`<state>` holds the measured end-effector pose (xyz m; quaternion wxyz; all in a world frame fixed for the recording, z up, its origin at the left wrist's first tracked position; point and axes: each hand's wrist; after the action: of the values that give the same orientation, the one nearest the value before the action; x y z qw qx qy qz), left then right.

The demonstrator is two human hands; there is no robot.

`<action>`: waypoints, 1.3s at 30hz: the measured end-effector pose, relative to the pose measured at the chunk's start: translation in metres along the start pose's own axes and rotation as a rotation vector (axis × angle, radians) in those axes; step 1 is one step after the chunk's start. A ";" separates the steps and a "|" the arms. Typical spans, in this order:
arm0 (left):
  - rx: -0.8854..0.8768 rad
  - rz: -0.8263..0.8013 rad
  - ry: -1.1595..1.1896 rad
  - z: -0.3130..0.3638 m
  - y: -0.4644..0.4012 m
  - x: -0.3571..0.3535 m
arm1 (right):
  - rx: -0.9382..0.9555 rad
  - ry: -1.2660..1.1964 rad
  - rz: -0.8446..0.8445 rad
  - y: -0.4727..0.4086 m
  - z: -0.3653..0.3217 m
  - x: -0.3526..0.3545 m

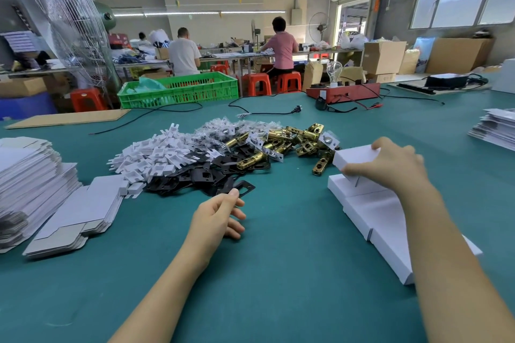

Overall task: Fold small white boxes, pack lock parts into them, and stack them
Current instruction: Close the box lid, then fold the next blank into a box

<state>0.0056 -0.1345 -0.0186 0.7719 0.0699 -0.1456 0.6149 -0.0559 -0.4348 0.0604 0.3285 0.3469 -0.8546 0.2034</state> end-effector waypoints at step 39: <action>-0.022 -0.049 -0.116 -0.003 0.000 -0.001 | -0.132 0.179 -0.134 0.010 -0.006 -0.020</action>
<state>0.0061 -0.1344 -0.0217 0.7779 0.1004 -0.1949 0.5889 -0.0494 -0.4156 0.0496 0.4385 0.3612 -0.8084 0.1543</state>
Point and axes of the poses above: each hand's wrist, its own y-axis away from the middle knuckle, its own x-axis out of the back of the hand, z = x × y, and after that the axes turned 13 degrees about -y, right-handed
